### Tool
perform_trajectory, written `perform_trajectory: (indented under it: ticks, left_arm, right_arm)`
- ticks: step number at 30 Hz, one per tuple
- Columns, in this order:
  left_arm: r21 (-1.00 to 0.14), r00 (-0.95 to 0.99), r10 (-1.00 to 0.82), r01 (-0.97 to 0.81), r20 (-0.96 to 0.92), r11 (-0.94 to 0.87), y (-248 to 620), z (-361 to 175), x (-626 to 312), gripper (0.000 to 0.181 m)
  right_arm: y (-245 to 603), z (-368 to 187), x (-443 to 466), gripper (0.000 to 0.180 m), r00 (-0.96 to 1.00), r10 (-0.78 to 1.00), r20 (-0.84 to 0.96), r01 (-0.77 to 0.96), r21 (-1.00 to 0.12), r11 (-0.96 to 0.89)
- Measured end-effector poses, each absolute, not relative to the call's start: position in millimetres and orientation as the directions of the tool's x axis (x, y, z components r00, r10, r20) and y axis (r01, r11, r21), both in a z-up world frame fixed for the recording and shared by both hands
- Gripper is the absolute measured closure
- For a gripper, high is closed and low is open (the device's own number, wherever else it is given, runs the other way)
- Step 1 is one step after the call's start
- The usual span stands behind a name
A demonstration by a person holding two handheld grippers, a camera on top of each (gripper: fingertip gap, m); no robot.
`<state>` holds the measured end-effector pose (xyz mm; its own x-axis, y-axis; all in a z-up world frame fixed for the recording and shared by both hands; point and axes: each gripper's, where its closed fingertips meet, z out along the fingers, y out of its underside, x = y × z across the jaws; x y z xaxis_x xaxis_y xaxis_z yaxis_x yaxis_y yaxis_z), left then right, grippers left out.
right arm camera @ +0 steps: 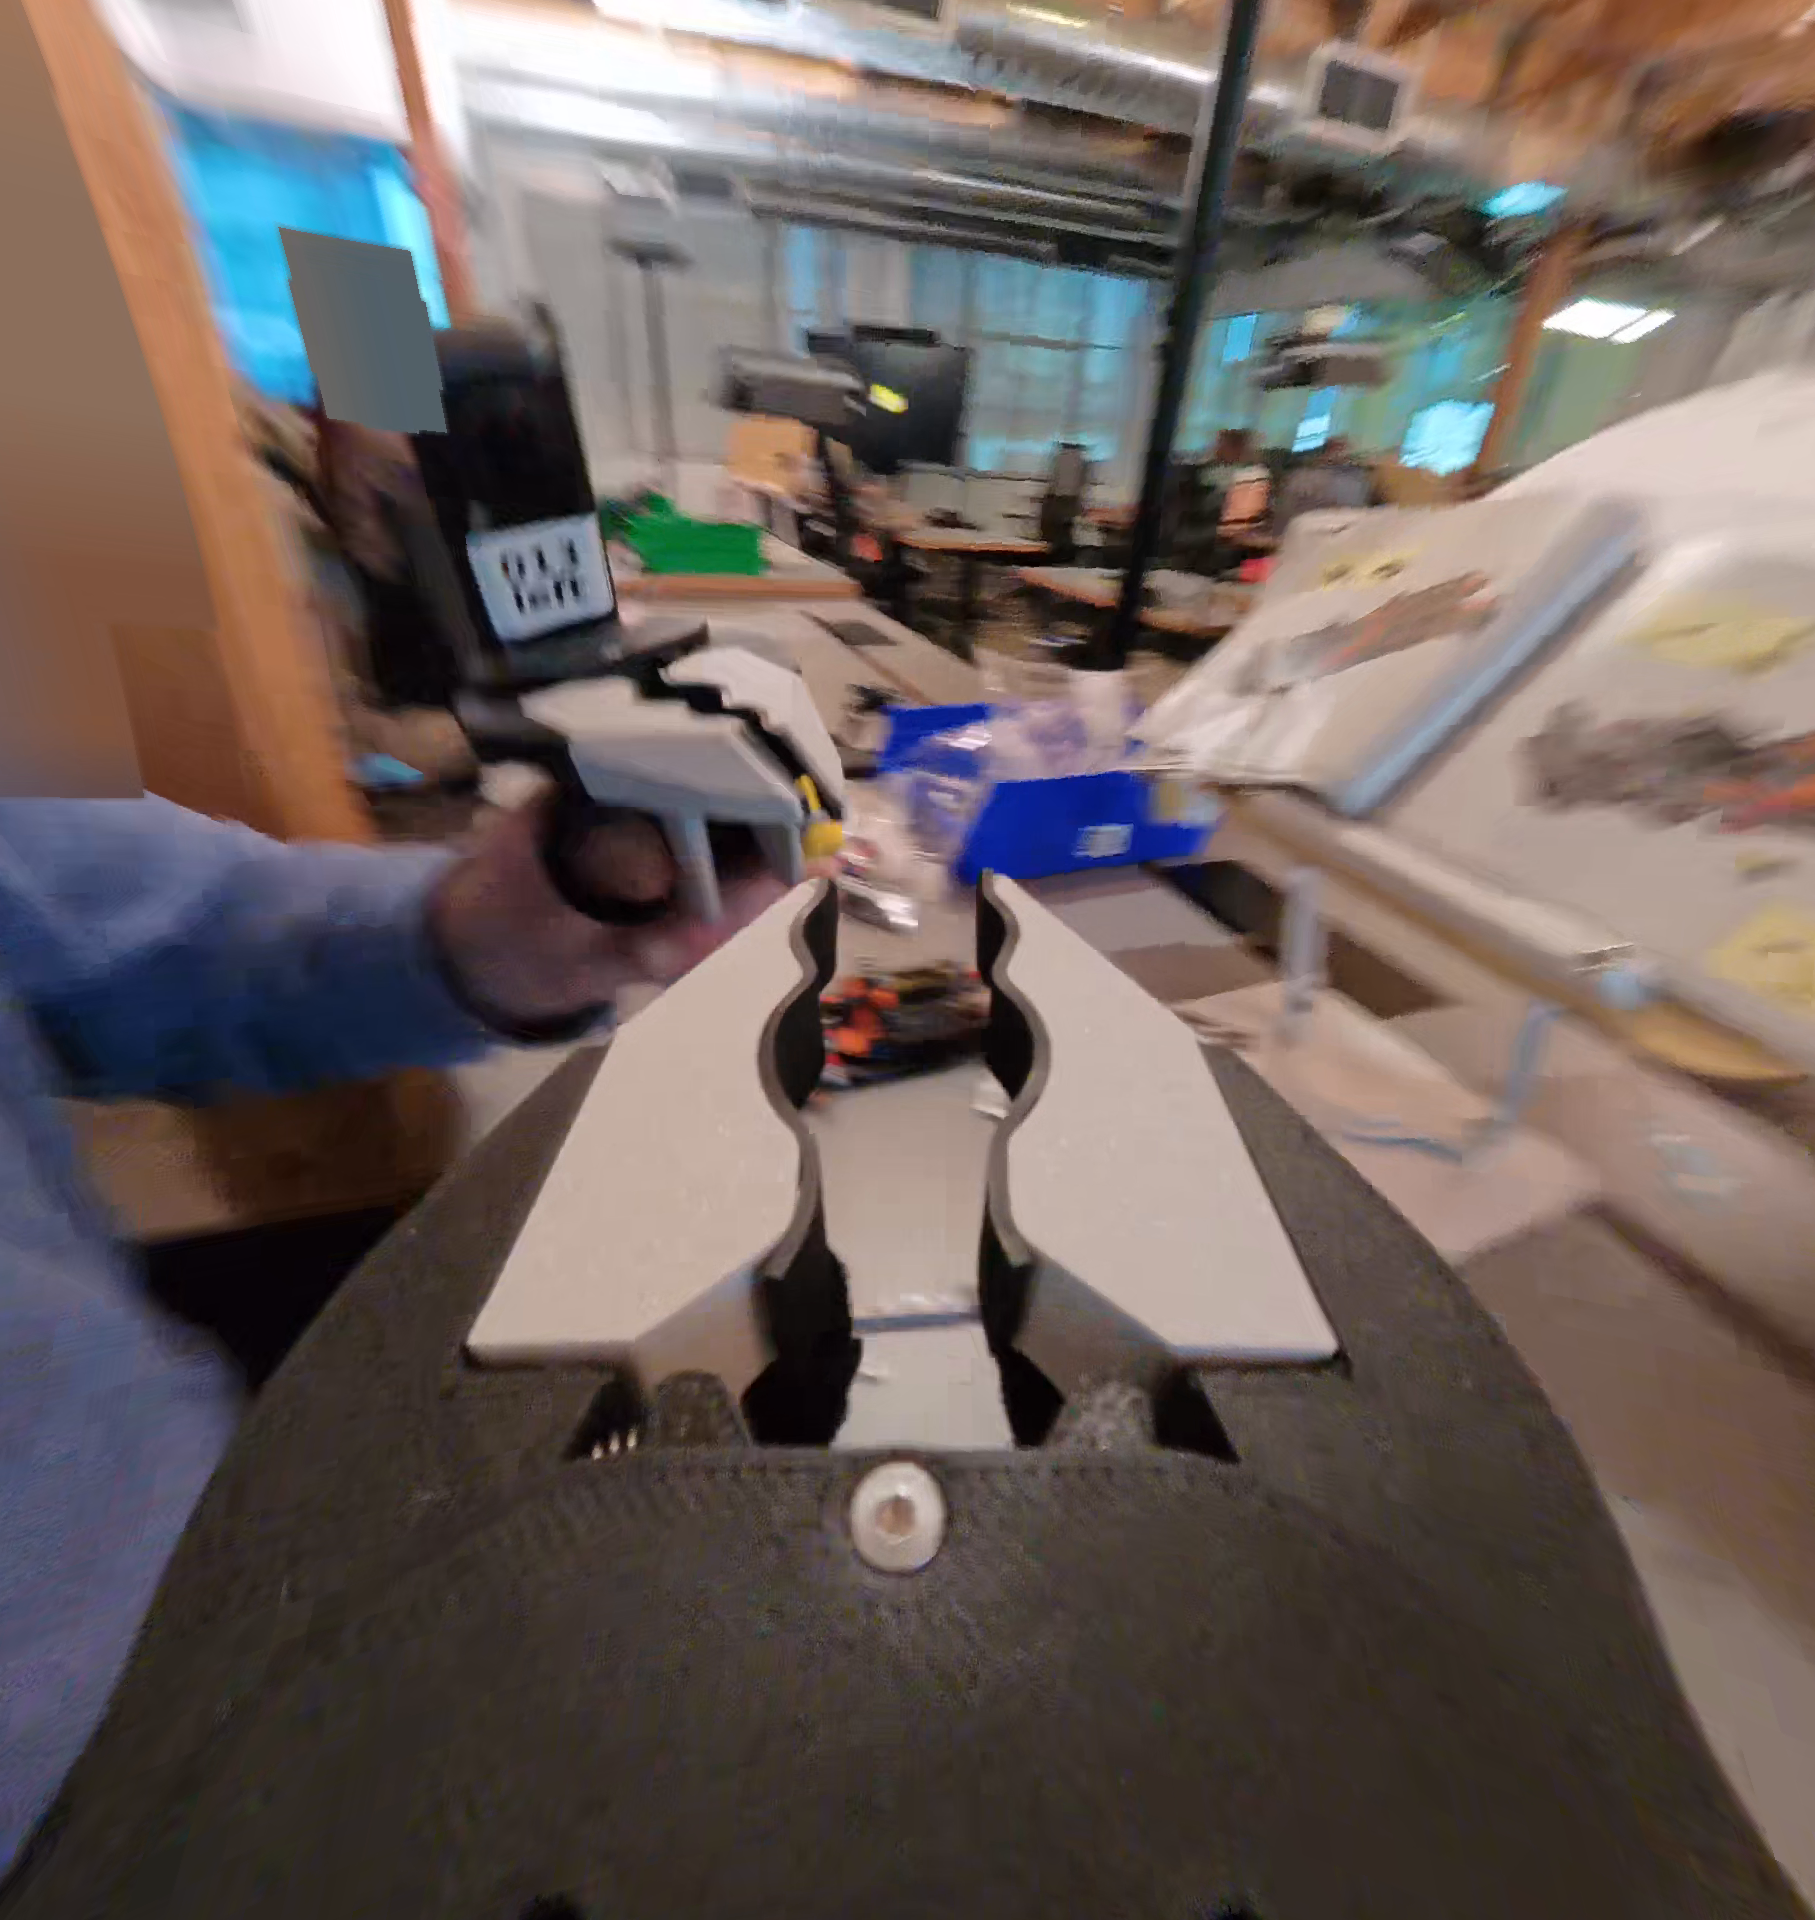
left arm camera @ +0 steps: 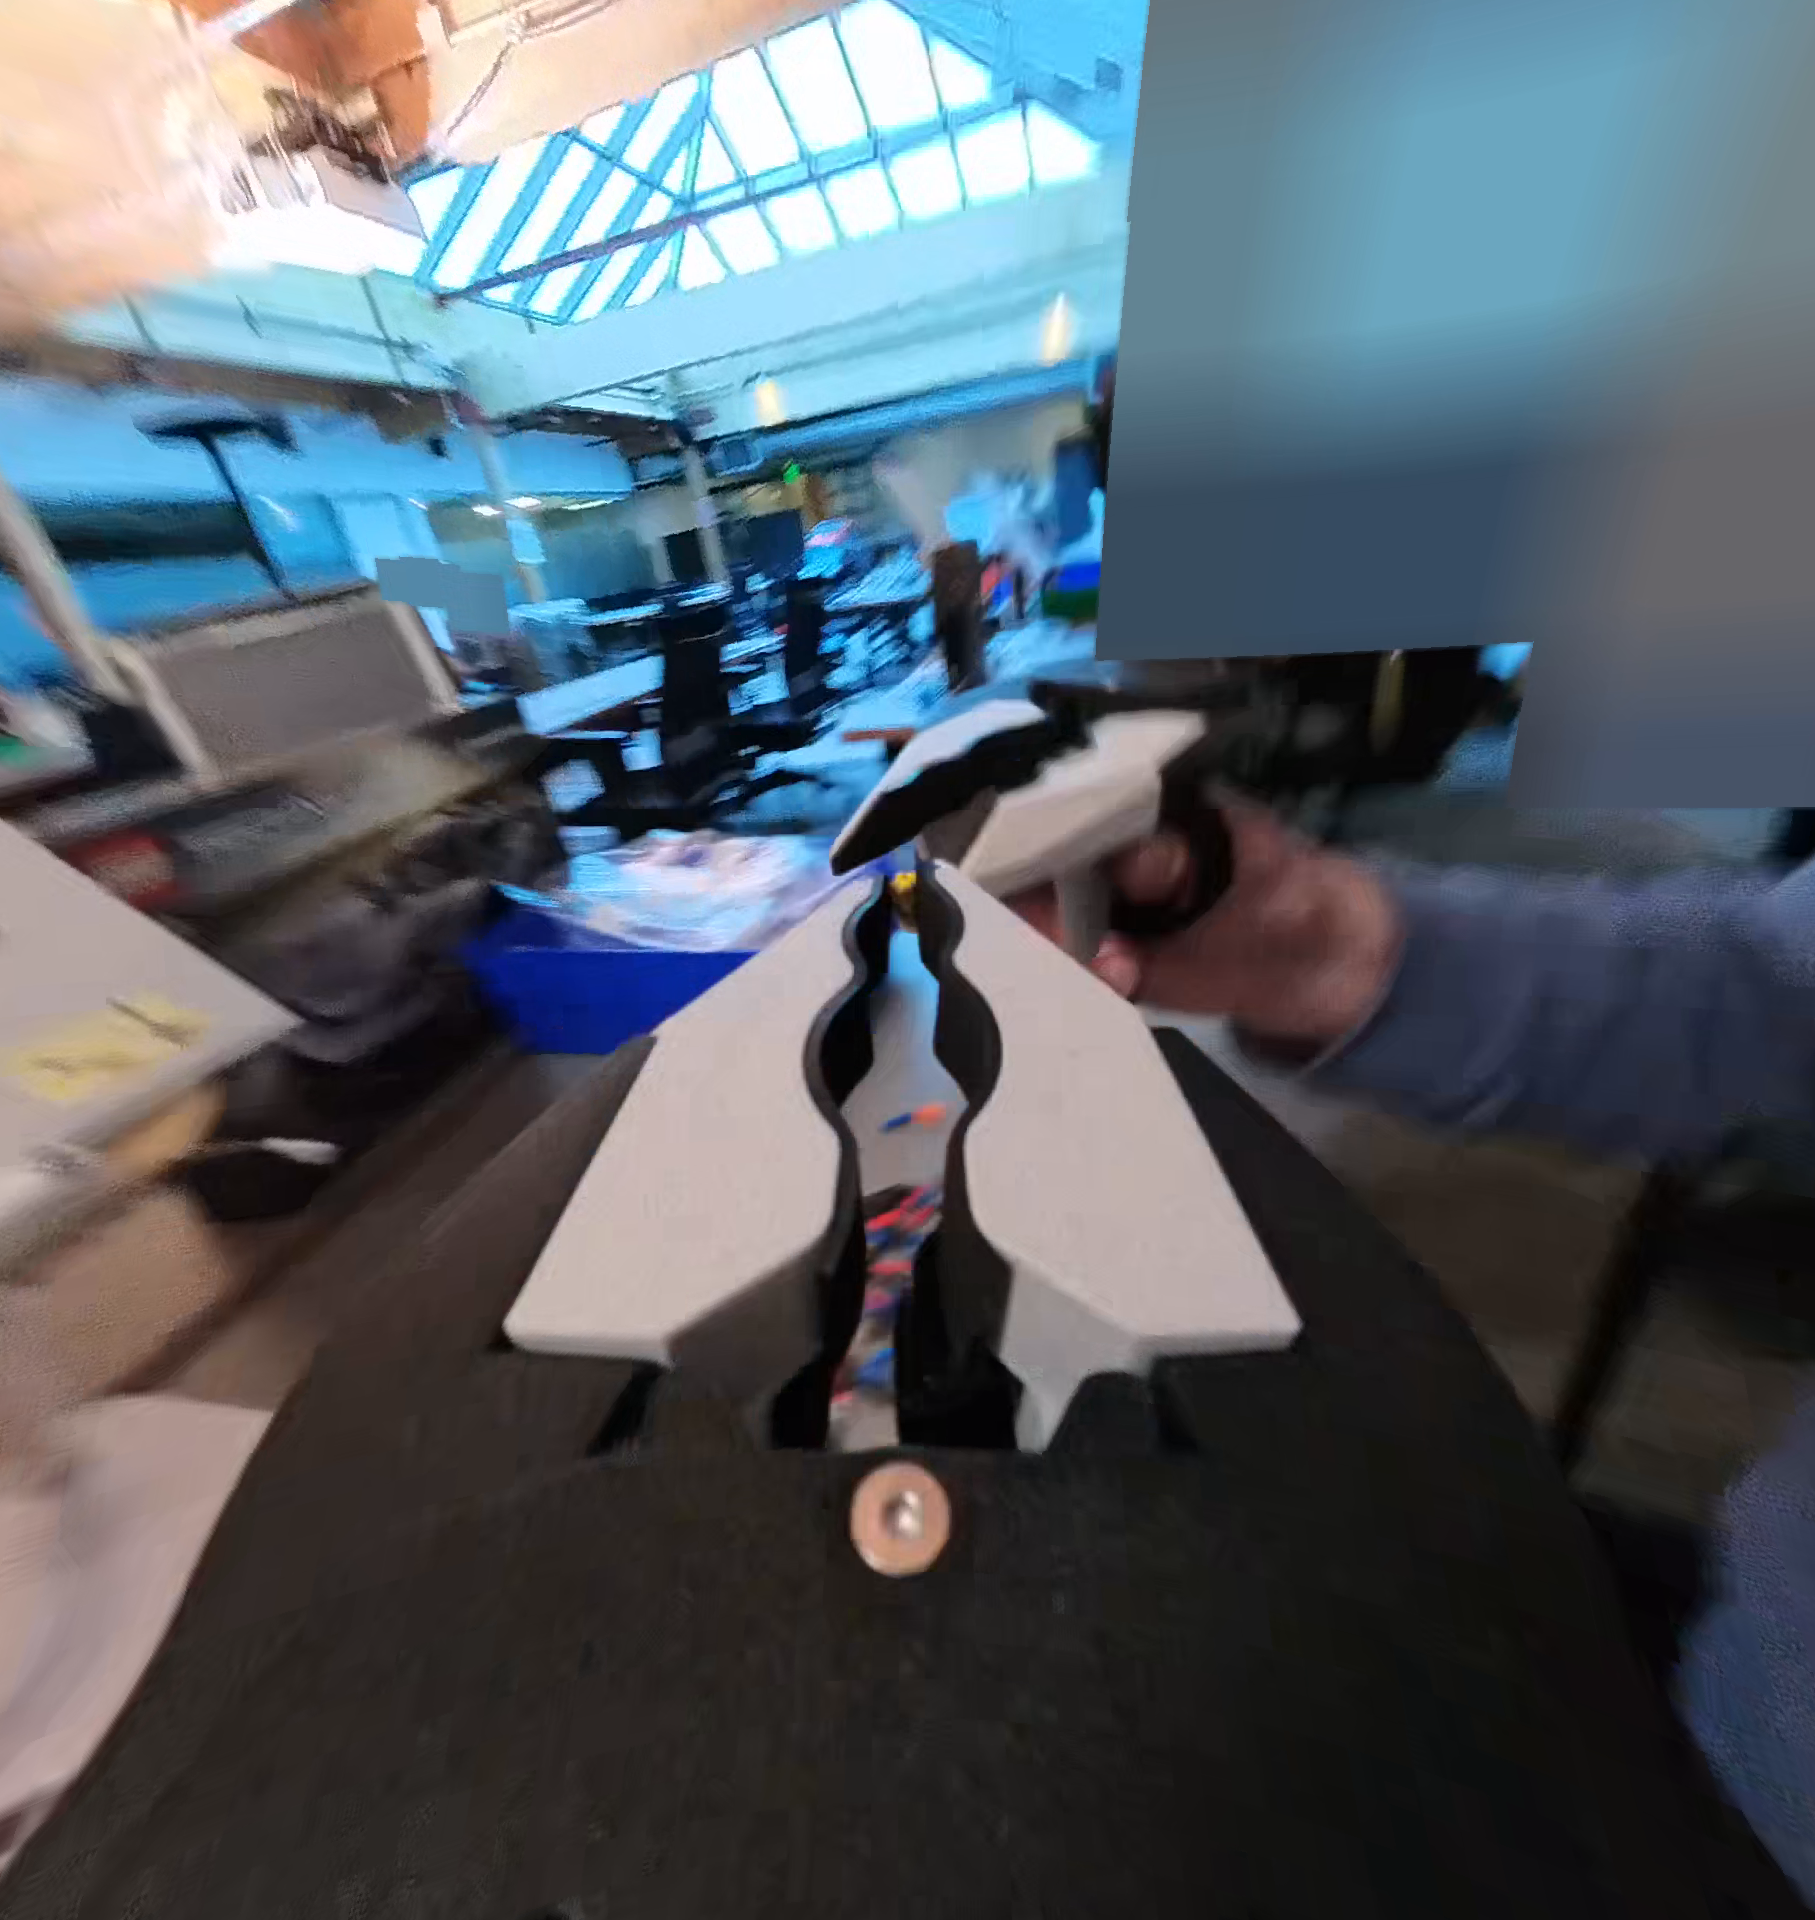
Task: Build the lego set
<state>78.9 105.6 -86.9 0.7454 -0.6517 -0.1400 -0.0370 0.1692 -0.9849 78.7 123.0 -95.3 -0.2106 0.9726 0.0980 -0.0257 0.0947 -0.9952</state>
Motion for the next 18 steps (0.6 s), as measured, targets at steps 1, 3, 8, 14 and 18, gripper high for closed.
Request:
perform_trajectory:
  ticks: [1, 3, 8, 14, 18]
  left_arm:
    - [-0.989, 0.721, -0.692, 0.096, -0.012, 0.116, 107.5, -82.2, 75.0, 0.178]
    - [-0.957, 0.637, -0.750, 0.290, 0.177, 0.020, 110.6, -75.6, 69.5, 0.178]
    - [-0.880, 0.492, -0.789, 0.459, 0.368, -0.124, 115.9, -74.7, 75.8, 0.178]
    - [-0.818, 0.428, -0.789, 0.553, 0.441, -0.157, 119.9, -75.5, 73.9, 0.178]
    - [-0.798, 0.397, -0.790, 0.574, 0.467, -0.183, 122.4, -78.4, 78.9, 0.178]
  right_arm:
    - [125.5, -94.6, 79.3, 0.155, -0.125, 0.964, 0.234, -0.011, -0.972, 0.234]
    - [122.4, -91.3, 79.3, 0.158, -0.002, 0.870, 0.494, 0.042, -0.869, 0.493]
    - [114.2, -81.2, 72.3, 0.157, 0.125, 0.643, 0.756, 0.140, -0.654, 0.743]
    - [124.7, -85.0, 68.1, 0.160, 0.127, 0.648, 0.751, 0.194, -0.660, 0.726]
    - [120.6, -86.8, 67.1, 0.162, 0.125, 0.636, 0.761, 0.178, -0.648, 0.741]
